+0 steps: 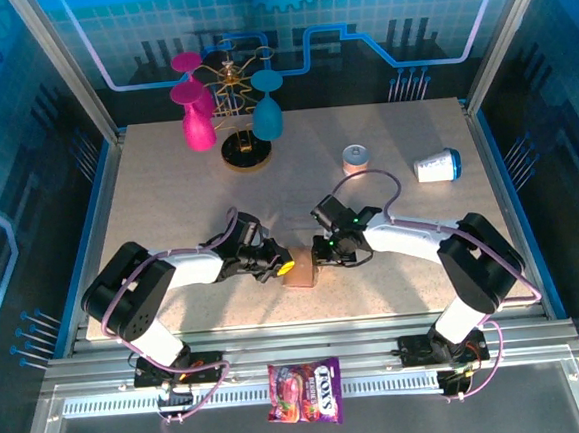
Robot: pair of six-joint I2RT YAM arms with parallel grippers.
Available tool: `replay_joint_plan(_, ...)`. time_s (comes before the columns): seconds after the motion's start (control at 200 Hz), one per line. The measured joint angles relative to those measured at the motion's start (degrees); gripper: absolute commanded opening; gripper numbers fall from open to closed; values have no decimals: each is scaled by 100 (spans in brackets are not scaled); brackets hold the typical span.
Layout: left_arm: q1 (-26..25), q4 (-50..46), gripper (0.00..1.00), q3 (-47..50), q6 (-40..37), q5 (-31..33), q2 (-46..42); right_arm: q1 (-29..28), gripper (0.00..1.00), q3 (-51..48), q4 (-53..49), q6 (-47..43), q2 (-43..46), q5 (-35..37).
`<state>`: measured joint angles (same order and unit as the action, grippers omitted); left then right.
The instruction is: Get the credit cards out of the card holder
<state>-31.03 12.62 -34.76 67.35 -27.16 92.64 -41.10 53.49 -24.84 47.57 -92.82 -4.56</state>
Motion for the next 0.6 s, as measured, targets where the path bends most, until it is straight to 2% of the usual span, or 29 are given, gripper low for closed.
replay_joint_plan(0.36, -2, -144, 14, -92, -20, 37, 0, 68, 29, -249, 208, 94, 0, -140)
replay_joint_plan(0.6, -2, -168, 14, -109, -20, 50, 0, 118, 26, -529, 647, 299, -168, -479)
